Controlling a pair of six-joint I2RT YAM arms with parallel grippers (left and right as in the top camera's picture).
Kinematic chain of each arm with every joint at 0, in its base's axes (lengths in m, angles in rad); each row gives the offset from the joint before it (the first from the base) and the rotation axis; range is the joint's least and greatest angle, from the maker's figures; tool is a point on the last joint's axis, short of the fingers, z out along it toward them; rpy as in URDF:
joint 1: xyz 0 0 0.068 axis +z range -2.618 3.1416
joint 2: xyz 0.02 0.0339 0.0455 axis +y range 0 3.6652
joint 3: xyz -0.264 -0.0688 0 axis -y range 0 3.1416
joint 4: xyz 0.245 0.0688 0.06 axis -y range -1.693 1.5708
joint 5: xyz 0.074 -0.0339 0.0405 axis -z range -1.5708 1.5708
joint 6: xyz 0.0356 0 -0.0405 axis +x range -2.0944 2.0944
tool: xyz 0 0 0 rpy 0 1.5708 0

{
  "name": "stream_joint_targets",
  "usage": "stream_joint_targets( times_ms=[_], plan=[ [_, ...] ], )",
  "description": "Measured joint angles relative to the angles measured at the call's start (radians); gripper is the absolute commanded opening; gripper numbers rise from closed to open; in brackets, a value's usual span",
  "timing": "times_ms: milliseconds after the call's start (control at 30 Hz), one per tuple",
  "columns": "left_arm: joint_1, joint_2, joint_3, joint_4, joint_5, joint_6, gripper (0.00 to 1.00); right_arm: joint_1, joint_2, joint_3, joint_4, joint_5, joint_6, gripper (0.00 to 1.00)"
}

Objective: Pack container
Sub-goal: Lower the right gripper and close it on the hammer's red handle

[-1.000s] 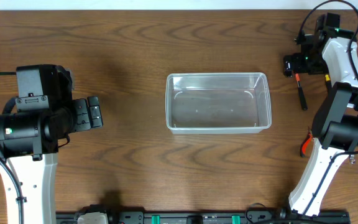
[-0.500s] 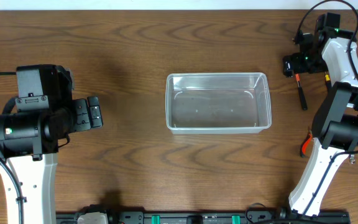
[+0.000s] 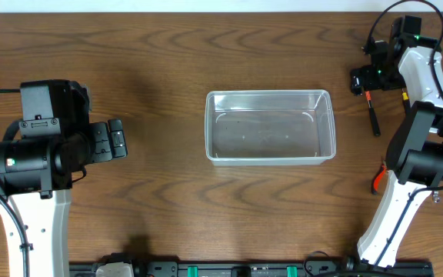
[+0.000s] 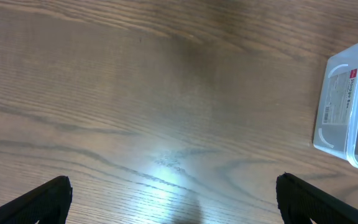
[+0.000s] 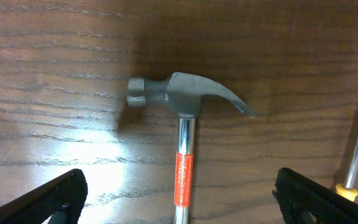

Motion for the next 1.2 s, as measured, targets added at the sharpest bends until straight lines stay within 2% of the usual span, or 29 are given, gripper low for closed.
stream_joint_targets(
  times_ms=[1200],
  plan=[
    [0.000,0.000,0.000,0.000,0.000,0.000,0.98,0.000,0.000,-0.062,0.026,-0.002,0.019,0.99]
  ],
)
